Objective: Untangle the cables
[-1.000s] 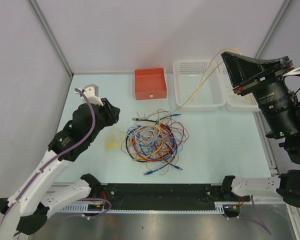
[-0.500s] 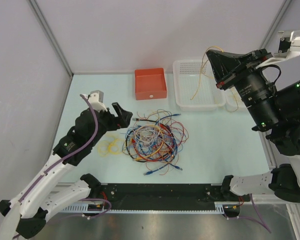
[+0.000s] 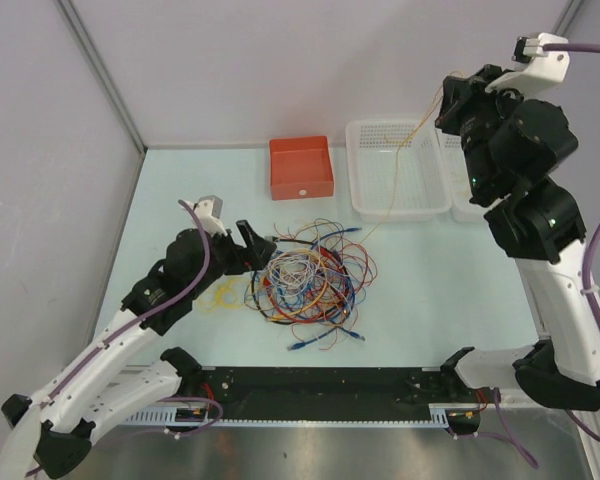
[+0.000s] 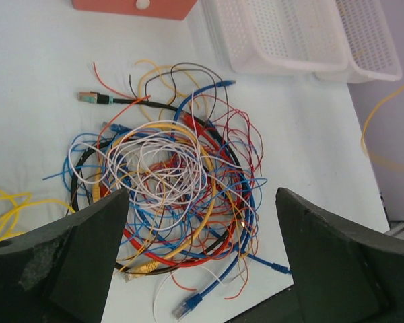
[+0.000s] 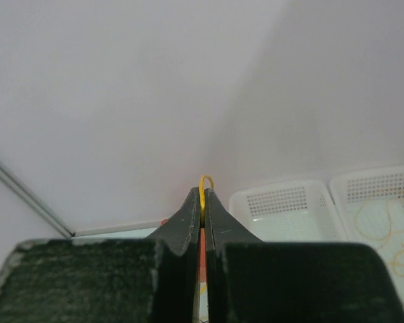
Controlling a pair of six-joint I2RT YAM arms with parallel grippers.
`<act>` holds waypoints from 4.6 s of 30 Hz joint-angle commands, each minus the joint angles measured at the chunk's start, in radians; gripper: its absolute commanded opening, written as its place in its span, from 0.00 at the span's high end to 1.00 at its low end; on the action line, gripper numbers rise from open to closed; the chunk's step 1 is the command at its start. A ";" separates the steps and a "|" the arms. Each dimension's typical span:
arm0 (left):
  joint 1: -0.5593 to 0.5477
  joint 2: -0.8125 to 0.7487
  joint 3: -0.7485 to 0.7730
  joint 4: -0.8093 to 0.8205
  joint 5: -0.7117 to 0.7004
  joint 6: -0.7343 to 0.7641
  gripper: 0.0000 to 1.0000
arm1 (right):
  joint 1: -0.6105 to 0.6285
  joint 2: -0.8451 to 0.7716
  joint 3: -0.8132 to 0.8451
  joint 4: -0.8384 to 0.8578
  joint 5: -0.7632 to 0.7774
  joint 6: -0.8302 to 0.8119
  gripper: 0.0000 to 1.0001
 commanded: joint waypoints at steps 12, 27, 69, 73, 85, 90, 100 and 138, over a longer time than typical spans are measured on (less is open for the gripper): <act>0.001 -0.068 -0.204 0.098 0.135 -0.066 0.05 | -0.577 0.259 0.146 0.179 -0.093 0.468 1.00; 0.001 0.004 -0.300 0.154 0.177 -0.094 0.05 | -0.750 0.640 0.329 0.090 0.026 0.426 1.00; -0.001 -0.095 -0.192 -0.059 0.029 -0.071 0.07 | 0.176 0.100 -0.881 0.087 -0.350 0.365 0.01; -0.001 -0.103 -0.206 -0.060 0.039 -0.080 0.07 | 0.176 0.042 -1.006 0.099 -0.340 0.379 0.05; -0.007 -0.083 -0.214 -0.043 0.048 -0.088 0.08 | 0.179 0.127 -1.130 0.245 -0.411 0.348 0.51; -0.009 -0.080 -0.178 -0.069 0.037 -0.075 0.08 | 0.181 0.087 -1.123 0.293 -0.360 0.348 1.00; -0.009 -0.155 -0.157 0.053 0.055 0.021 0.07 | 0.451 -0.335 -0.905 0.190 -0.166 0.331 1.00; -0.025 -0.187 -0.254 0.207 0.221 0.023 0.06 | -0.413 0.112 -0.262 0.111 -0.406 0.376 1.00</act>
